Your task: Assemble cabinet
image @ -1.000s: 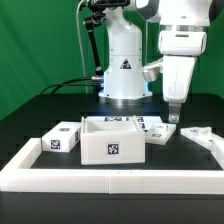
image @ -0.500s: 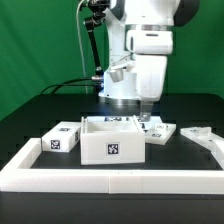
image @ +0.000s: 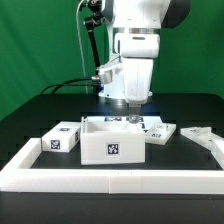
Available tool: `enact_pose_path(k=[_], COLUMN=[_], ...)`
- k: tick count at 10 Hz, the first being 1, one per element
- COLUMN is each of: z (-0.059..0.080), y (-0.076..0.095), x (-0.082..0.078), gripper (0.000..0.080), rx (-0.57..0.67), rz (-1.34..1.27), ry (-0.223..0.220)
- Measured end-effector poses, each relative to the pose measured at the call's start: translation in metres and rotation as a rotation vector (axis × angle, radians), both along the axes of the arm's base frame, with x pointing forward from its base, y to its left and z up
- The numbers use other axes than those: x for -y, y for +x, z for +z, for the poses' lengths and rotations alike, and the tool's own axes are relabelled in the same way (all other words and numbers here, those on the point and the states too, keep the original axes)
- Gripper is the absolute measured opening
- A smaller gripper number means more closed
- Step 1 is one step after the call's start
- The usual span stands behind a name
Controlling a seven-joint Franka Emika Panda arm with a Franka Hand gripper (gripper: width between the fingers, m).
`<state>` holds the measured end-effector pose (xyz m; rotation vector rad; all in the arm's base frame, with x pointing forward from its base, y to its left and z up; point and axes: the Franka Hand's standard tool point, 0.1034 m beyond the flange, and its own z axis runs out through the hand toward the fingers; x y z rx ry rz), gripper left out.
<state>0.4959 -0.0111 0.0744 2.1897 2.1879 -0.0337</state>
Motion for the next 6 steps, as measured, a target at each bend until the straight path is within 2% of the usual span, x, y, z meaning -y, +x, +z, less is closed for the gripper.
enact_pose_path(k=[1,3,6], z=[-0.001,-0.005,-0.016], y=[-0.003,-0.024,-0.053], x=[0.003,0.018,0.019], gripper=[0.0797,0.0797,0.0797], rx=[-0.001,-0.019,-0.051], rz=[0.016,0.023,0.057], ry=[0.0,0.0,0.007])
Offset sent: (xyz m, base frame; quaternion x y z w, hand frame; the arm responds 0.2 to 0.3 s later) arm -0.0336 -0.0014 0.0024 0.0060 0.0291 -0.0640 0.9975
